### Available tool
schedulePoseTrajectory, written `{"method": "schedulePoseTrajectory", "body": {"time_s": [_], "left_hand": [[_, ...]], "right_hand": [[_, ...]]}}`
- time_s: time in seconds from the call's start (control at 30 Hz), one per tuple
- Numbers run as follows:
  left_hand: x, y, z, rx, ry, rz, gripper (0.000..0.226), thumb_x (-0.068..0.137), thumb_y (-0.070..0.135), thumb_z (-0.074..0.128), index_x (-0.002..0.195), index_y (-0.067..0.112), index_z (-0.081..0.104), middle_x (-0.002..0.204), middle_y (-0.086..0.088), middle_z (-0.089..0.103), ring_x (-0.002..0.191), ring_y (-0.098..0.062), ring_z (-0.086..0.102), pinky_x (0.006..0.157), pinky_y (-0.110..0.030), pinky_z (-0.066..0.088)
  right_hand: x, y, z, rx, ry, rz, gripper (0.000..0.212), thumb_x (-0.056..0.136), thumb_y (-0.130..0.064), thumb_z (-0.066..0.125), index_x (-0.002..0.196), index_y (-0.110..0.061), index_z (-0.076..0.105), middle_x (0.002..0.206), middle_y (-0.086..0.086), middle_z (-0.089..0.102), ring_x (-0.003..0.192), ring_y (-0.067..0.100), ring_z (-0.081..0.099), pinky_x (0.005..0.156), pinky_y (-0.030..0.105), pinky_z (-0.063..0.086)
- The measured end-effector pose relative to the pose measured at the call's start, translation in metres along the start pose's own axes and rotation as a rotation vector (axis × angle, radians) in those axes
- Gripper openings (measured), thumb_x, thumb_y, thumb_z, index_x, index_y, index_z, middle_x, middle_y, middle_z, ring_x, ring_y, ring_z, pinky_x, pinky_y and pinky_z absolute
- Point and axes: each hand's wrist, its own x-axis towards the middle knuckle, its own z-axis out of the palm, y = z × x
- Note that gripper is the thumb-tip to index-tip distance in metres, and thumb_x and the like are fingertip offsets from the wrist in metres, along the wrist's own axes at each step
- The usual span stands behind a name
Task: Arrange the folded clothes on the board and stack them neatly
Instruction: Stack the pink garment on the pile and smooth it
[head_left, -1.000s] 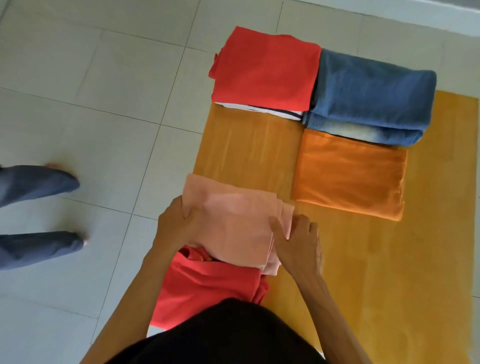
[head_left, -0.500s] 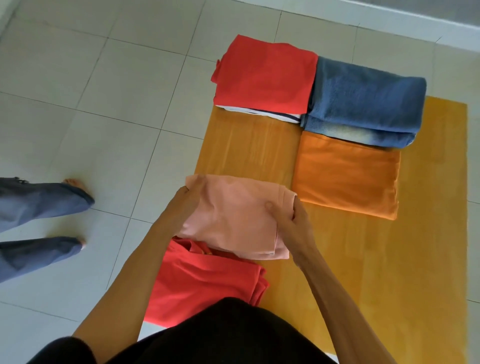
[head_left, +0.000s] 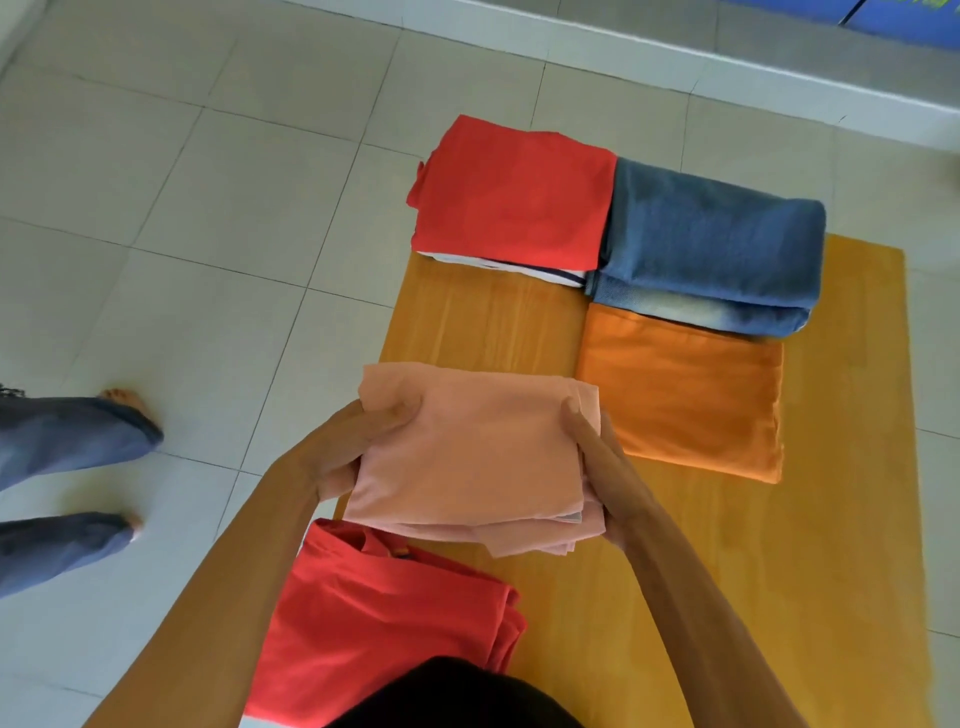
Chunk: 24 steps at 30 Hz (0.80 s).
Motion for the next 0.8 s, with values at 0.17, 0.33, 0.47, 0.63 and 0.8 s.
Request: {"method": "schedulePoseTrajectory", "body": {"time_s": [0.17, 0.33, 0.47, 0.63, 0.8], "left_hand": [[0.008, 0.042, 0.006, 0.048, -0.014, 0.096, 0.040, 0.085, 0.023, 0.069, 0.124, 0.017, 0.061, 0.114, -0.011, 0.072, 0.104, -0.030, 0.069, 0.086, -0.045, 0.057], [0.028, 0.119, 0.021, 0.129, 0.113, 0.226, 0.037, 0.081, 0.027, 0.074, 0.113, 0.008, 0.068, 0.101, -0.008, 0.076, 0.095, -0.027, 0.073, 0.076, -0.037, 0.058], [0.054, 0.182, 0.033, 0.197, 0.210, 0.319, 0.043, 0.073, 0.026, 0.084, 0.107, 0.006, 0.068, 0.102, -0.006, 0.075, 0.094, -0.025, 0.072, 0.081, -0.038, 0.058], [0.097, 0.241, 0.041, 0.179, 0.345, 0.403, 0.037, 0.080, 0.037, 0.078, 0.104, 0.012, 0.064, 0.105, -0.004, 0.070, 0.097, -0.026, 0.067, 0.088, -0.041, 0.055], [0.145, 0.268, 0.034, 0.230, 0.484, 0.466, 0.023, 0.078, 0.037, 0.064, 0.094, 0.020, 0.060, 0.088, -0.005, 0.058, 0.080, -0.021, 0.055, 0.071, -0.036, 0.044]], "right_hand": [[0.006, -0.033, -0.001, 0.059, 0.045, -0.164, 0.035, 0.090, -0.035, 0.070, 0.121, -0.028, 0.054, 0.115, 0.010, 0.070, 0.091, 0.026, 0.072, 0.072, 0.047, 0.061], [0.025, -0.092, -0.001, 0.121, 0.126, -0.332, 0.040, 0.088, -0.025, 0.073, 0.122, -0.023, 0.053, 0.106, 0.007, 0.073, 0.083, 0.023, 0.073, 0.068, 0.045, 0.062], [0.053, -0.152, 0.002, -0.040, 0.325, -0.501, 0.046, 0.086, -0.035, 0.076, 0.124, -0.028, 0.052, 0.105, 0.004, 0.069, 0.087, 0.024, 0.072, 0.060, 0.034, 0.061], [0.099, -0.213, 0.007, -0.138, 0.396, -0.614, 0.043, 0.089, -0.034, 0.072, 0.127, -0.029, 0.051, 0.104, -0.010, 0.060, 0.089, 0.012, 0.064, 0.061, 0.025, 0.053], [0.150, -0.239, 0.001, -0.130, 0.448, -0.540, 0.039, 0.091, -0.030, 0.068, 0.127, -0.028, 0.055, 0.109, 0.000, 0.063, 0.093, 0.022, 0.065, 0.075, 0.043, 0.060]]}}
